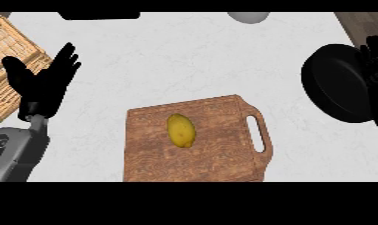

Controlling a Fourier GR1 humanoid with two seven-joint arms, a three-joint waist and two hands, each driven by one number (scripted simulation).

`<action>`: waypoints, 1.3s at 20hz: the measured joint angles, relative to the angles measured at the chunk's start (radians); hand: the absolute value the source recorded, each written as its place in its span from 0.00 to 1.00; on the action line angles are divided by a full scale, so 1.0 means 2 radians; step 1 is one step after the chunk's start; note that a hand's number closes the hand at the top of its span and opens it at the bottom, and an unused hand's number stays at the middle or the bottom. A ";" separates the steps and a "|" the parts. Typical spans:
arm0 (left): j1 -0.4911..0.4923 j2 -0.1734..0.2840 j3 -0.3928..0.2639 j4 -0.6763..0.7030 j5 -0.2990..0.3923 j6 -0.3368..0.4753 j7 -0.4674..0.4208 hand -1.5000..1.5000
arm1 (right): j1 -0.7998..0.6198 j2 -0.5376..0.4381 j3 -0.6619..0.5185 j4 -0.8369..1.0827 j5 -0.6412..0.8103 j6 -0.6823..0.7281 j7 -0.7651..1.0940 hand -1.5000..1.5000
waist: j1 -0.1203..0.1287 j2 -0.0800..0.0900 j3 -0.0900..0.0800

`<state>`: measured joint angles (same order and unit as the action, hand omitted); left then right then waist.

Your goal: Pick the lemon from the cutting board and place it in the pot

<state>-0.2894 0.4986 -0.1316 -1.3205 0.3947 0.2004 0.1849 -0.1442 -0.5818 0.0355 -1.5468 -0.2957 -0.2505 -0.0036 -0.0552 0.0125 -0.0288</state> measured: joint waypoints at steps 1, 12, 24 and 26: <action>-0.002 -0.001 -0.001 0.004 -0.004 0.000 -0.002 0.50 | 0.002 0.004 0.007 -0.009 0.007 -0.006 0.006 1.00 | 0.004 -0.001 0.003; 0.037 0.041 -0.025 0.042 -0.081 0.034 0.013 0.50 | -0.030 0.098 0.165 -0.041 0.248 -0.204 0.062 0.00 | 0.038 -0.010 0.009; 0.071 0.046 -0.030 0.020 -0.099 0.064 0.045 0.50 | -0.014 0.216 0.306 -0.014 0.588 -0.215 0.282 0.00 | 0.020 -0.019 0.009; 0.072 0.046 -0.030 0.018 -0.101 0.067 0.048 0.50 | -0.022 0.228 0.314 -0.017 0.625 -0.169 0.335 0.00 | 0.018 -0.019 0.009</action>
<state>-0.1451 0.5901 -0.1913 -1.2854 0.1932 0.3344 0.2817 -0.1884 -0.1248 0.6626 -1.5806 0.9533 -0.5875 0.6660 -0.0195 -0.0250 -0.0110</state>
